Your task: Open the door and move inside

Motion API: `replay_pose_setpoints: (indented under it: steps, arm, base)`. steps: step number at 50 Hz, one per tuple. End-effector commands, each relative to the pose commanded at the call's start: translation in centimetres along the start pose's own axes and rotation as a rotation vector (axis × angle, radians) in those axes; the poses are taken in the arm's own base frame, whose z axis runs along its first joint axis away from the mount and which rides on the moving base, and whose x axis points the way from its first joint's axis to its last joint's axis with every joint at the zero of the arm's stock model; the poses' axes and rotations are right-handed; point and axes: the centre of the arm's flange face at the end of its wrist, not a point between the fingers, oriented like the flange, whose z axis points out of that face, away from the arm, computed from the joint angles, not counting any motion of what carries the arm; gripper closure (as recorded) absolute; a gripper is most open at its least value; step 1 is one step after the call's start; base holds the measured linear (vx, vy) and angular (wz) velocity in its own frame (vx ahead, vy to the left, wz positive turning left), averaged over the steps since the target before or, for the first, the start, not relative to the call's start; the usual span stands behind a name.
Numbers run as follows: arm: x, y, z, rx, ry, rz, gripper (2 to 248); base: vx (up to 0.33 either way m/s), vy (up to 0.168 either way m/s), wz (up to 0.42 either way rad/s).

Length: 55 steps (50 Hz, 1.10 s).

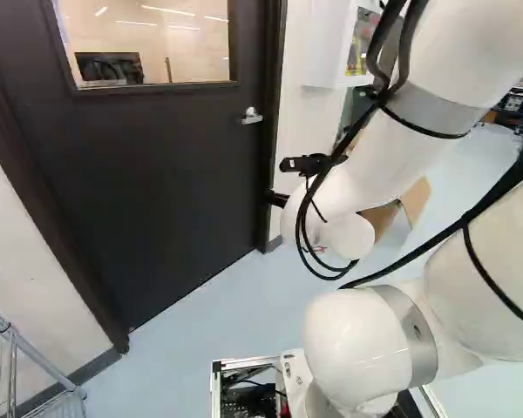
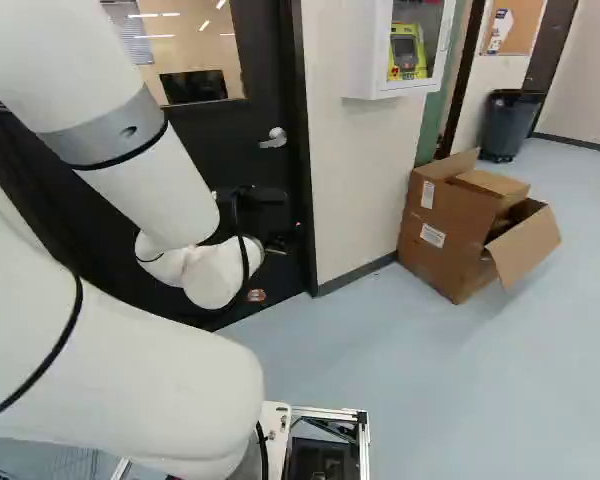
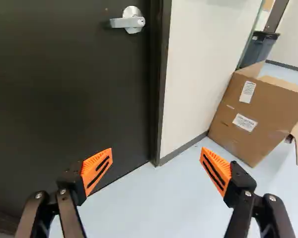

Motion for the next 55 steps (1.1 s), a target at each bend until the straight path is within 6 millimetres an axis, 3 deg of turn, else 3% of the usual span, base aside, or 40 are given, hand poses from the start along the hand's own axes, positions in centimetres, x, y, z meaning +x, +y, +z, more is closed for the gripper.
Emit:
replay_pose_setpoints:
  steps: [37, 55]
  arm:
    - [0.00, 0.00, 0.00, 0.000, 0.000, 0.000, 3]
    - [0.00, 0.00, 0.00, 0.000, 0.000, 0.000, 3]
  base:
    - [0.164, -0.004, 0.302]
    - [0.061, -0.017, 0.023]
